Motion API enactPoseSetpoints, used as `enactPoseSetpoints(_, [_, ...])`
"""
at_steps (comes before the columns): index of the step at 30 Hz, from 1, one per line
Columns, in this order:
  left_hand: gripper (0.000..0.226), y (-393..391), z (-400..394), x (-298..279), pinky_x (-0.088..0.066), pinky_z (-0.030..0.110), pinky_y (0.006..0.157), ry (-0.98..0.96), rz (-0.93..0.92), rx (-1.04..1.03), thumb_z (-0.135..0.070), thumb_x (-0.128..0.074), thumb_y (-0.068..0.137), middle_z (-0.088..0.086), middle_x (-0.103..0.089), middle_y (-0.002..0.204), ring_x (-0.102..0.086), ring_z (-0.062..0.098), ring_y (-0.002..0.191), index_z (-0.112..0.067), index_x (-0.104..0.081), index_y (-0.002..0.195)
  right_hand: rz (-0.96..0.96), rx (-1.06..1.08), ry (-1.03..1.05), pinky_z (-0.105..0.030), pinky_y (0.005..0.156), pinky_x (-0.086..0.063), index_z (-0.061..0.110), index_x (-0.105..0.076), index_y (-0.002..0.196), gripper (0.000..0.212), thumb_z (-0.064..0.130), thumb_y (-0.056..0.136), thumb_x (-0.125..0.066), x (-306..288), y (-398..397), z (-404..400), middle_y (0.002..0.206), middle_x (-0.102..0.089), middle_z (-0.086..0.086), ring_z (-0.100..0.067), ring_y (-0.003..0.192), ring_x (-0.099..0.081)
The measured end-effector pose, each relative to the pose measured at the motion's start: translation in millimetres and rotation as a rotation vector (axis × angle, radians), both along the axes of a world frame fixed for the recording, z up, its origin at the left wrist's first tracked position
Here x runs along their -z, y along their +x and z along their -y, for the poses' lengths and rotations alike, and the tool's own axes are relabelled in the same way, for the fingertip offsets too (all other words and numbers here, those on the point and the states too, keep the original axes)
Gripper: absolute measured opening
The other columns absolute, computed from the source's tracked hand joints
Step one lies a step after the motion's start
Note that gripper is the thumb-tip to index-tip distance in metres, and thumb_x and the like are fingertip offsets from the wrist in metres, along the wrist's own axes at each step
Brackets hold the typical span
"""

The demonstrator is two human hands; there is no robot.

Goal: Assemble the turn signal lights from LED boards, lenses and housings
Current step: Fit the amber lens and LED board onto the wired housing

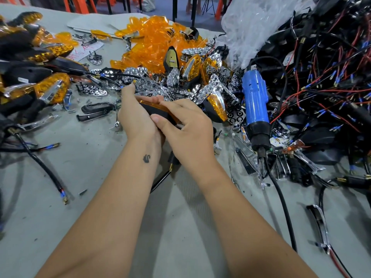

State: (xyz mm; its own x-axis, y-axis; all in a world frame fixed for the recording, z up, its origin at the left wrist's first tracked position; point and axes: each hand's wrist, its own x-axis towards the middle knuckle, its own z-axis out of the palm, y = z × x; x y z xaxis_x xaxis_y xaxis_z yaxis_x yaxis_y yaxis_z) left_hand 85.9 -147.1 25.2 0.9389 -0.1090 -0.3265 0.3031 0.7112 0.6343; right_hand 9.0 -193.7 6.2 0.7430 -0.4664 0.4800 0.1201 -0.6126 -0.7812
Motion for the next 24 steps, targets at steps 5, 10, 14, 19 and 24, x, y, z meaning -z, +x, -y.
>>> enactPoseSetpoints(5, [0.044, -0.4, 9.7, 0.7, -0.051, 0.023, 0.048, 0.032, -0.035, 0.059, -0.03, -0.054, 0.096, 0.002, -0.053, 0.044, -0.06, 0.016, 0.043, -0.01, -0.044, 0.059, 0.029, 0.067, -0.068, -0.033, 0.076, -0.048, 0.011, -0.076, 0.113, 0.03, 0.025, 0.086, -0.073, 1.8, -3.4, 7.4, 0.088, -0.065, -0.001, -0.018, 0.087, -0.059])
enactPoseSetpoints(10, [0.048, 4.1, 8.6, 2.0, -0.053, 0.027, 0.05, 0.072, -0.014, 0.085, -0.034, -0.052, 0.095, 0.004, -0.054, 0.049, -0.063, 0.019, 0.049, -0.012, -0.047, 0.054, 0.05, 0.078, -0.05, -0.026, 0.075, -0.046, 0.011, -0.076, 0.112, 0.03, 0.026, 0.086, -0.075, 3.4, -2.5, 6.8, 0.087, -0.063, 0.003, -0.014, 0.086, -0.059])
enactPoseSetpoints(14, [0.054, 1.8, 9.5, 3.7, -0.054, 0.027, 0.054, 0.002, 0.098, 0.15, -0.034, -0.042, 0.099, 0.007, -0.056, 0.054, -0.063, 0.021, 0.052, -0.011, -0.05, 0.051, 0.025, 0.052, 0.118, -0.017, 0.079, -0.046, 0.015, -0.075, 0.113, 0.027, 0.025, 0.088, -0.073, 6.1, -2.6, 11.6, 0.095, -0.064, 0.011, -0.001, 0.09, -0.059])
enactPoseSetpoints(19, [0.039, -5.7, 4.8, 10.4, -0.054, 0.029, 0.075, 0.008, 0.349, 0.415, -0.035, -0.041, 0.1, 0.008, -0.07, 0.086, -0.065, 0.018, 0.082, -0.009, -0.066, 0.085, 0.01, -0.01, 0.497, -0.032, 0.091, -0.055, 0.012, -0.076, 0.106, 0.023, 0.027, 0.098, -0.061, 3.8, 0.4, 21.7, 0.099, -0.075, -0.001, -0.014, 0.097, -0.069])
enactPoseSetpoints(24, [0.024, -7.5, 1.4, 11.4, -0.058, 0.029, 0.075, 0.14, 0.579, 0.604, -0.021, -0.06, 0.086, 0.0, -0.075, 0.108, -0.07, 0.014, 0.095, -0.015, -0.066, 0.109, 0.078, -0.155, 0.968, -0.035, 0.085, -0.059, 0.014, -0.077, 0.088, 0.034, 0.03, 0.103, -0.05, -1.6, -3.4, 25.7, 0.093, -0.076, -0.01, -0.019, 0.089, -0.072])
